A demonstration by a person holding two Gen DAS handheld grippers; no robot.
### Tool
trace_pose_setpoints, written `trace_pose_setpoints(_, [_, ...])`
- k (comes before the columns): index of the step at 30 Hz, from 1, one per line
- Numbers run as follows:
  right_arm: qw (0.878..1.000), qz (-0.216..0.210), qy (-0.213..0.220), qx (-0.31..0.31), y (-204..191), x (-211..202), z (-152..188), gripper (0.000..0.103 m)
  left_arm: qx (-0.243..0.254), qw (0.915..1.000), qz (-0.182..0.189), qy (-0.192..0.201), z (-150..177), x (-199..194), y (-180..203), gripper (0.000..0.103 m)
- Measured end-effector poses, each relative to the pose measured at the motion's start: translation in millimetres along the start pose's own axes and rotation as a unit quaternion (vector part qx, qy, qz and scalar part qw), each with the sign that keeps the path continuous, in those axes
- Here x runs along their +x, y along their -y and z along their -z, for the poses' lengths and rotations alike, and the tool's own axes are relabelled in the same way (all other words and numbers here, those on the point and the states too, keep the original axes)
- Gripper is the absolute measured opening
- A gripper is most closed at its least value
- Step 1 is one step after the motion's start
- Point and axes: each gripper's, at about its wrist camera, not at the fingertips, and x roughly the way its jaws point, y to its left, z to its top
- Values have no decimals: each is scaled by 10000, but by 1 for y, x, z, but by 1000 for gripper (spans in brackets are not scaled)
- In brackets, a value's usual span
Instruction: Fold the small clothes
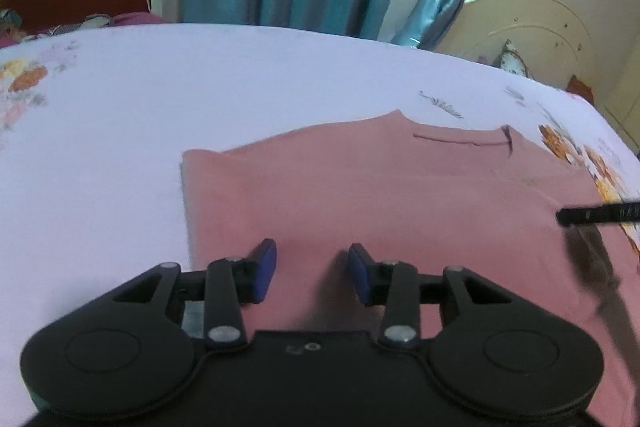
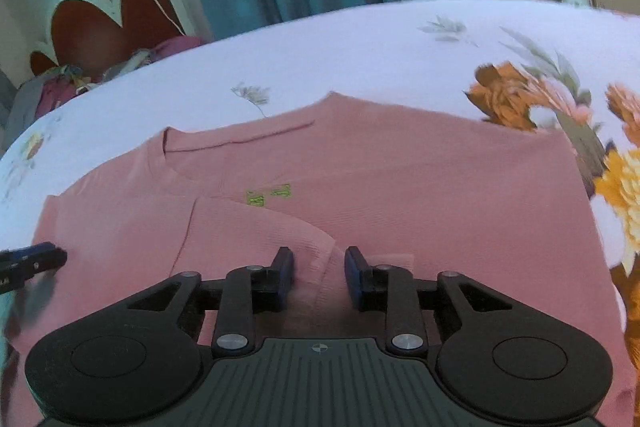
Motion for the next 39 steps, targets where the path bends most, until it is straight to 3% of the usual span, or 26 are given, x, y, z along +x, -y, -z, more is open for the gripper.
trace_pose_setpoints(2, [9995, -10, 302, 22, -2, -15, -2, 28, 87, 9997, -12, 210, -4, -4, 1, 63])
trace_pose_setpoints(3, [9989, -171, 444, 50, -6, -19, -5, 28, 107, 9996, -54, 264, -9, -1, 3, 67])
trace_pose_setpoints(9, [9957, -826, 129, -406, -66, 20, -20, 28, -163, 9998, -80, 31, -33, 40, -11, 67])
trace_pose_setpoints(12, [9951, -573, 216, -779, -72, 32, -12, 24, -773, 9966, 244, 123, -32, 34, -34, 66])
trace_pose_setpoints(13, [9956, -639, 358, -593, -61, 31, -10, 11, -977, 9946, 320, 153, -31, 32, -40, 66])
trace_pose_setpoints(14, [9964, -702, 385, -272, -51, 29, -9, 10, -1076, 9934, 355, 188, -30, 35, -40, 66])
trace_pose_setpoints(16, [9964, -746, 395, 2, -44, 24, -8, 10, -1059, 9937, 267, 248, -27, 31, -36, 65])
trace_pose_setpoints(18, [9974, -540, 400, -240, -54, 17, -7, 11, -937, 9949, 26, 369, -23, 16, -17, 69])
trace_pose_setpoints(20, [9969, -214, 573, -503, -64, 7, -7, 46, -644, 9965, 97, 523, -17, 3, 7, 77])
trace_pose_setpoints(21, [9954, -232, 708, -597, -69, 0, -3, 76, -492, 9972, 87, 553, -14, 0, 22, 77])
trace_pose_setpoints(22, [9938, -413, 790, -668, -71, -1, 0, 79, -297, 9982, 83, 521, -9, 0, 39, 76])
trace_pose_setpoints(24, [9935, -522, 702, -733, -73, 0, 9, 78, 60, 9989, 18, 462, -2, -1, 62, 75])
trace_pose_setpoints(26, [9955, -433, 464, -700, -67, 6, 16, 69, 342, 9987, -110, 369, 8, 0, 77, 75])
trace_pose_setpoints(27, [9958, -412, 443, -691, -61, 5, 21, 58, 396, 9985, -175, 347, 13, -1, 76, 75])
trace_pose_setpoints(29, [9957, -234, 545, -705, -44, -6, 25, 56, 265, 9990, -181, 326, 23, -6, 58, 76])
trace_pose_setpoints(30, [9964, -140, 611, -567, -28, -14, 27, 50, 112, 9992, -72, 367, 27, -11, 46, 75])
trace_pose_setpoints(32, [9970, -76, 725, -253, -1, -24, 29, 49, -94, 9990, -37, 425, 32, -21, 29, 75])
trace_pose_setpoints(34, [9975, 162, 693, 47, 16, -29, 30, 49, 2, 9992, -114, 387, 33, -27, 26, 75])
trace_pose_setpoints(39, [9951, 130, 945, 265, 22, -53, 36, 49, 206, 9983, -332, 434, 37, -50, 35, 70])
